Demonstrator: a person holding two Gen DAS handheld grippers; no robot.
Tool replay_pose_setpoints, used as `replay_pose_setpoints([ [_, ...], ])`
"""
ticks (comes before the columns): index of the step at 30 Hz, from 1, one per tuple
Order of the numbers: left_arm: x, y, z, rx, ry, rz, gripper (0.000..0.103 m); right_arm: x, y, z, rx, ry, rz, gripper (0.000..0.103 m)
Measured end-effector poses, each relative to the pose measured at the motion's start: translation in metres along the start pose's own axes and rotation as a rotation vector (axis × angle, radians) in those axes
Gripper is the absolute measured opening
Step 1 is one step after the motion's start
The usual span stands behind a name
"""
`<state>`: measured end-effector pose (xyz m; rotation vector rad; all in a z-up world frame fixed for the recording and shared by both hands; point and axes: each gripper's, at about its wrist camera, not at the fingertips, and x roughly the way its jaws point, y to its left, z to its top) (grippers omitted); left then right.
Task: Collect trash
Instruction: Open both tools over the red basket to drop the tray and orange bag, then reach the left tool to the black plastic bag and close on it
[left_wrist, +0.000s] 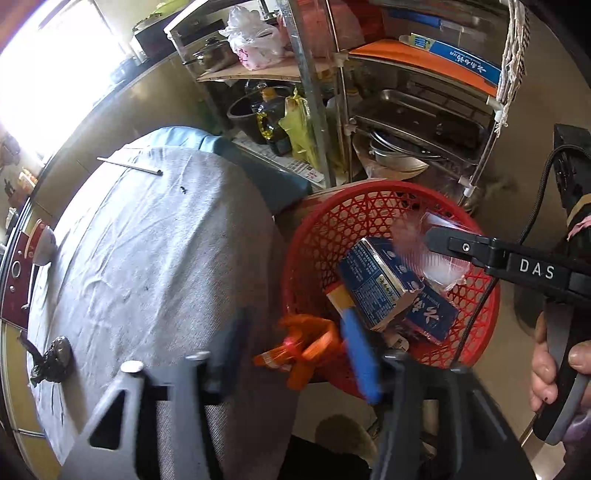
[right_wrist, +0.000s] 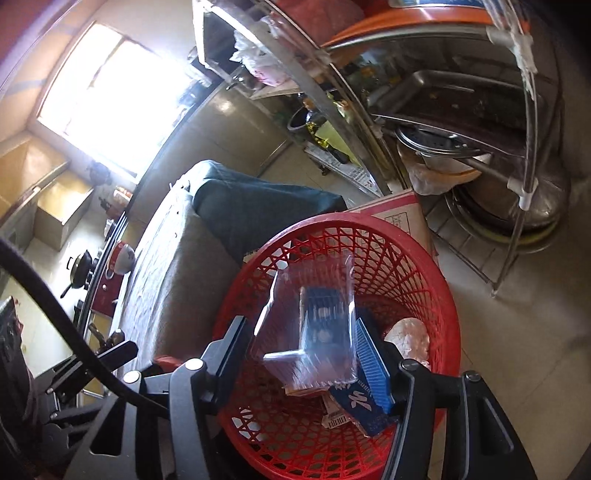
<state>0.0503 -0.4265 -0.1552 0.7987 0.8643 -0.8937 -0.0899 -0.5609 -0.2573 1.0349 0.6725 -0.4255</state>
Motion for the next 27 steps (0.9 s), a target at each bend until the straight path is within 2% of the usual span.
replay_pose_setpoints([
  [8,0.0,0.021,-0.01,-0.053,0.003,-0.011,0.063,0.0,0.015,0.001,-0.031,-0.009,-0.004,0.062],
  [13,-0.004,0.058,-0.03,-0.135,0.006,0.022,0.063,0.008,0.032,-0.005,-0.067,0.011,-0.002,0.062],
  [17,-0.009,0.106,-0.054,-0.243,0.007,0.074,0.063,0.017,0.051,-0.01,-0.103,0.033,-0.001,0.062],
  [24,-0.026,0.235,-0.117,-0.525,-0.001,0.235,0.063,0.039,0.093,-0.025,-0.182,0.083,0.009,0.062],
  [27,-0.03,0.285,-0.145,-0.642,0.0,0.295,0.071,0.052,0.115,-0.035,-0.228,0.114,0.011,0.062],
])
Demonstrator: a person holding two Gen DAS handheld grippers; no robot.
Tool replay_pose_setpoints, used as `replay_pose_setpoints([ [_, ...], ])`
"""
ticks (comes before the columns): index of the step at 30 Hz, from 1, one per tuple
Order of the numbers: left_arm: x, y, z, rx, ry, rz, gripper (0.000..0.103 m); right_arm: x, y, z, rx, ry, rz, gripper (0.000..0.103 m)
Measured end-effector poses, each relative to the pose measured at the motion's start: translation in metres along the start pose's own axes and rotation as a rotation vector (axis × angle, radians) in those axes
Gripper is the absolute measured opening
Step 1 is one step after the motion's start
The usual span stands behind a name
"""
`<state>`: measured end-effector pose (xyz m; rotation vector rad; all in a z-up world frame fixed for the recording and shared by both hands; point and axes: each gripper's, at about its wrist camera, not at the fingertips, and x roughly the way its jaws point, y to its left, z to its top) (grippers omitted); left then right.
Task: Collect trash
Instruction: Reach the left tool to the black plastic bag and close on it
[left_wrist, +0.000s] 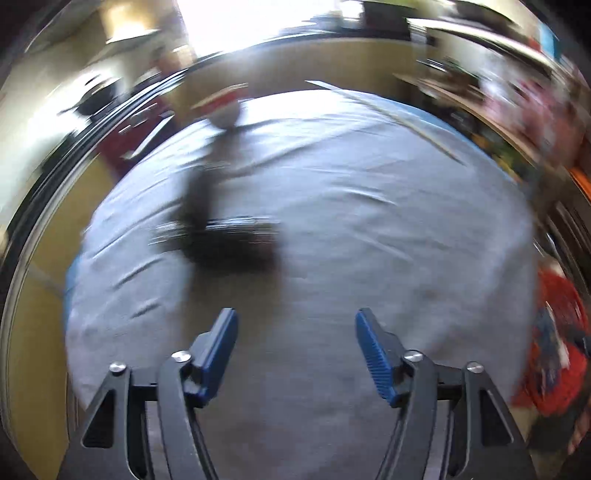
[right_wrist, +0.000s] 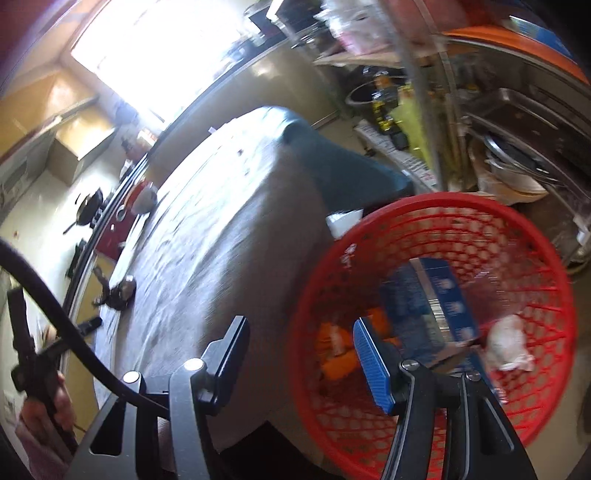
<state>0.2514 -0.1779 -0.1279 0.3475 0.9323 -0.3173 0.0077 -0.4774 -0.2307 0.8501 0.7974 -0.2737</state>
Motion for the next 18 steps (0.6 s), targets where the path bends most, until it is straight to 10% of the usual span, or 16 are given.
replay_pose_setpoints([
  [9,0.033,0.1,0.034,-0.192,-0.053,0.064,0.077,0.022,0.058,-0.006,-0.103,0.032,0.009,0.062],
  [18,0.102,0.12,0.059,-0.278,0.051,-0.263,0.081,0.017,0.071,-0.004,-0.136,0.026,-0.005,0.062],
])
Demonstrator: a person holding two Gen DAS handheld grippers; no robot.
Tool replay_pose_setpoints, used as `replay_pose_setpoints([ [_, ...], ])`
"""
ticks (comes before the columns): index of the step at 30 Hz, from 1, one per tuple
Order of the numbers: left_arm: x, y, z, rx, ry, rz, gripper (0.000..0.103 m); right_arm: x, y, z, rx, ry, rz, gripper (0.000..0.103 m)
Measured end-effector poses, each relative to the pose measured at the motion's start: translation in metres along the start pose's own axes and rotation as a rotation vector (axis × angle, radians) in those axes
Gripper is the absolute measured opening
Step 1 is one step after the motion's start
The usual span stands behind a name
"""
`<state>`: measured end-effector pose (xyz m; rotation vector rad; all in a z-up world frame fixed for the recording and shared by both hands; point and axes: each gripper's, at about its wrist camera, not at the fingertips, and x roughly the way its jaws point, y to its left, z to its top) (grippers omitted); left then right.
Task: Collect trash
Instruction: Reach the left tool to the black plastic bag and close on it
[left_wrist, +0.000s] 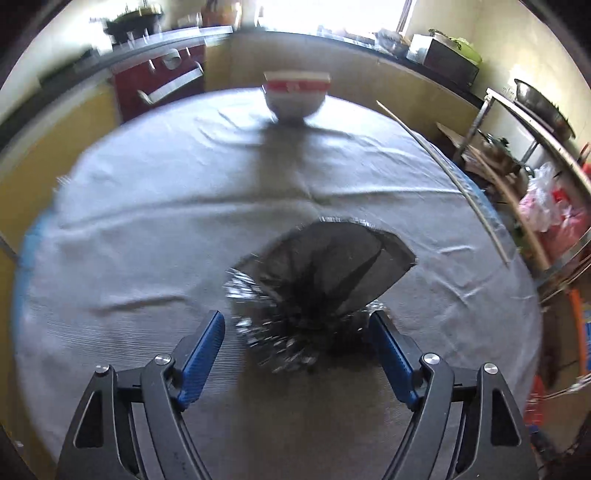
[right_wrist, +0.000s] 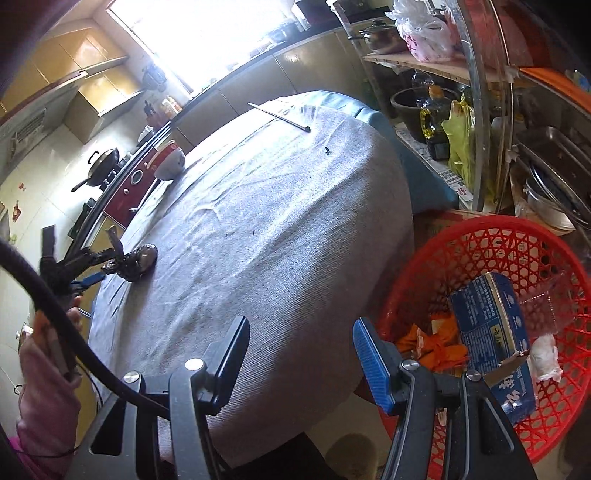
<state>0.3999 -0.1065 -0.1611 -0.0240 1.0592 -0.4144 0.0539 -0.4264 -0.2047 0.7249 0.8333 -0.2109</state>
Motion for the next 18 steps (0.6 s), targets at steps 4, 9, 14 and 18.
replay_pose_setpoints([
  [4,0.02,0.001,-0.004,-0.047,0.033,-0.08,0.067,-0.005,0.002,0.0,-0.005,-0.013,-0.001,0.062],
  [9,0.023,0.0,-0.009,-0.078,0.026,-0.129,0.036,-0.013,0.002,-0.003,-0.005,-0.032,-0.001,0.062],
  [14,0.007,-0.01,-0.015,-0.025,0.009,-0.13,0.013,-0.018,0.001,-0.005,-0.001,-0.046,0.01,0.062],
  [18,-0.013,-0.022,-0.023,0.031,-0.014,-0.138,0.006,-0.021,0.001,-0.006,-0.007,-0.054,0.022,0.062],
])
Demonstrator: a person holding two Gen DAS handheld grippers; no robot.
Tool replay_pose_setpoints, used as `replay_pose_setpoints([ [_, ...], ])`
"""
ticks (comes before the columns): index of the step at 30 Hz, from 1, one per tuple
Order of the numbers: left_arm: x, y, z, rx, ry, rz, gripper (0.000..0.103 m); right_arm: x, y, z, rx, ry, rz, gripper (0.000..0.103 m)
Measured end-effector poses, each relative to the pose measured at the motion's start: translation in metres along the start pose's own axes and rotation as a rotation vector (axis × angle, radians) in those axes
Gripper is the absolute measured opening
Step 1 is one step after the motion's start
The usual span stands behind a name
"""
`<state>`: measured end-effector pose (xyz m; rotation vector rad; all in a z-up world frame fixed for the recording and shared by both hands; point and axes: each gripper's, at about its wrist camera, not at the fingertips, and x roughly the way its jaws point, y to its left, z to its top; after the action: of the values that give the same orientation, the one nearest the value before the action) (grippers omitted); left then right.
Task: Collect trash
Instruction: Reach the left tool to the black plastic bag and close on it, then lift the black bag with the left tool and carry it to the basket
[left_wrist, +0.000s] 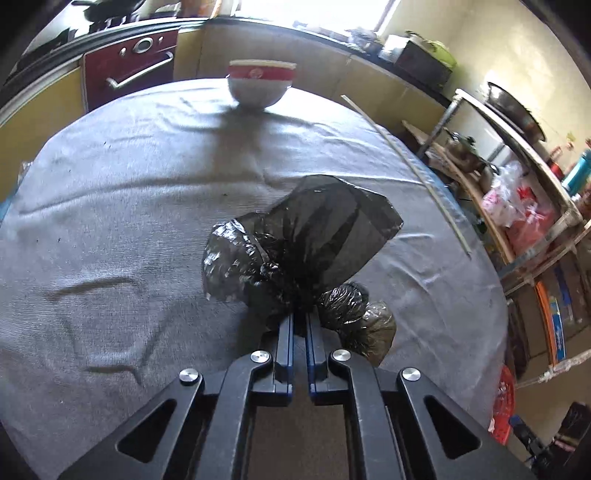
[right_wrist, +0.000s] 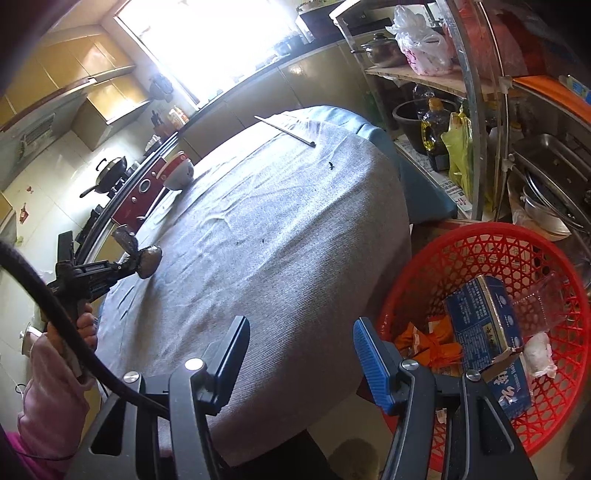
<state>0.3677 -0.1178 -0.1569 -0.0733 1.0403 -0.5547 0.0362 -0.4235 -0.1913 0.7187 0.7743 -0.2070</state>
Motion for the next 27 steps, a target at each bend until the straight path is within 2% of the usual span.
replay_pose_setpoints([
  [3,-0.019,-0.009,-0.011,0.044,-0.017,-0.011,0.003,-0.005,-0.001,-0.001,-0.002,-0.01,0.005,0.062],
  [8,-0.038,-0.028,-0.036,0.121,0.002,-0.028,0.003,-0.009,-0.004,-0.003,0.012,-0.02,0.019,0.062],
  [12,-0.041,-0.024,-0.047,0.097,0.01,0.005,0.003,-0.012,-0.002,-0.005,0.003,-0.019,0.032,0.062],
  [13,-0.042,-0.021,-0.047,0.078,0.01,0.008,0.013,-0.012,-0.002,-0.006,0.0,-0.017,0.034,0.062],
  [14,-0.042,-0.017,-0.047,0.04,0.013,0.003,0.034,-0.011,-0.001,-0.007,-0.003,-0.014,0.036,0.062],
  [15,-0.042,-0.015,-0.048,0.008,0.015,-0.005,0.048,-0.011,0.0,-0.008,-0.004,-0.01,0.038,0.062],
  [16,-0.041,-0.011,-0.047,-0.037,0.015,-0.012,0.07,-0.01,0.0,-0.009,-0.004,-0.006,0.041,0.062],
  [19,-0.029,-0.013,-0.044,-0.101,0.029,-0.001,0.073,-0.008,0.003,-0.011,-0.005,0.0,0.05,0.062],
  [23,-0.002,-0.017,-0.033,-0.154,0.061,0.077,0.073,-0.009,0.007,-0.012,-0.023,-0.002,0.054,0.062],
  [27,0.019,-0.018,-0.03,-0.192,0.067,0.104,0.072,-0.013,0.004,-0.013,-0.02,-0.01,0.046,0.062],
])
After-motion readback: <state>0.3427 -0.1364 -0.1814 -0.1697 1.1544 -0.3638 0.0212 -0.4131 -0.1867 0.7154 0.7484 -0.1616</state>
